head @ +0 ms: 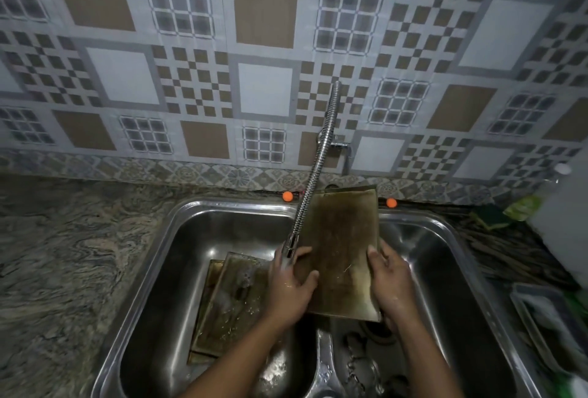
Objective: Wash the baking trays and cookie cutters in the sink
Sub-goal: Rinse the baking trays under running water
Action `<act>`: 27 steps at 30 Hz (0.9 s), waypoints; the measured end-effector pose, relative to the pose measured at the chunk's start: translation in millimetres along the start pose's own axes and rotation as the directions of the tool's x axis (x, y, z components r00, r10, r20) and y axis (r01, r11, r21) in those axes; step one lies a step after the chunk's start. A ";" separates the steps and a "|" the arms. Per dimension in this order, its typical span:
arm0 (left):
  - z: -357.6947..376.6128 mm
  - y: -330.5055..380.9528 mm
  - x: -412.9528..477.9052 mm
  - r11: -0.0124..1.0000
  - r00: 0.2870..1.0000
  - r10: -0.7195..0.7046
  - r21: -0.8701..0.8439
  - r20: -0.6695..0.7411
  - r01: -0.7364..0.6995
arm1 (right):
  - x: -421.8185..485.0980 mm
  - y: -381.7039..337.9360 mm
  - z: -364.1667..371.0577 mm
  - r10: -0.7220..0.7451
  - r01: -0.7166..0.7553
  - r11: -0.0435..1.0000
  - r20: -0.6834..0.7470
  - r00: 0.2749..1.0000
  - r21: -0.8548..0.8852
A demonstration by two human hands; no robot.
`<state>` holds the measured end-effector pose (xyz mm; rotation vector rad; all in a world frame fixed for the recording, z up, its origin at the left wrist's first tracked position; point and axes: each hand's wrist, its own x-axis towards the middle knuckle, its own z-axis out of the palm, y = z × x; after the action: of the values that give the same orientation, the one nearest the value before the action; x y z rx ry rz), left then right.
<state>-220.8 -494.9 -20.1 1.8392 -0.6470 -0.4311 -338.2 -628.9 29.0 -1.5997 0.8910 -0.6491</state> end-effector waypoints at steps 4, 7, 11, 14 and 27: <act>-34.1 -22.7 -0.6 0.985 0.984 -0.161 -0.073 -0.077 0.156 | 7.4 45.3 23.7 0.174 -0.172 0.985 0.095 0.980 -0.033; -61.1 -30.5 -10.2 0.860 0.899 -0.393 -0.269 0.192 0.434 | 5.3 62.9 46.8 0.249 -0.241 0.968 0.170 0.954 -0.066; -76.0 -30.8 -20.4 0.786 0.844 -0.479 -0.310 0.240 0.534 | 0.9 54.4 67.9 0.071 0.058 0.845 0.220 0.973 -0.531; -79.0 -34.5 -22.2 0.809 0.854 -0.484 -0.274 0.191 0.520 | -4.8 52.3 83.5 0.028 0.384 0.570 0.484 0.875 -0.726; -81.3 -21.7 -17.6 0.917 0.933 -0.326 -0.190 0.150 0.351 | 0.6 30.4 146.1 -0.119 0.588 0.622 0.680 0.724 -0.518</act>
<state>-182.9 -418.1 -12.5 1.7293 -0.3383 -0.8112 -226.8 -550.2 -31.5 -2.5636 0.2967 0.0064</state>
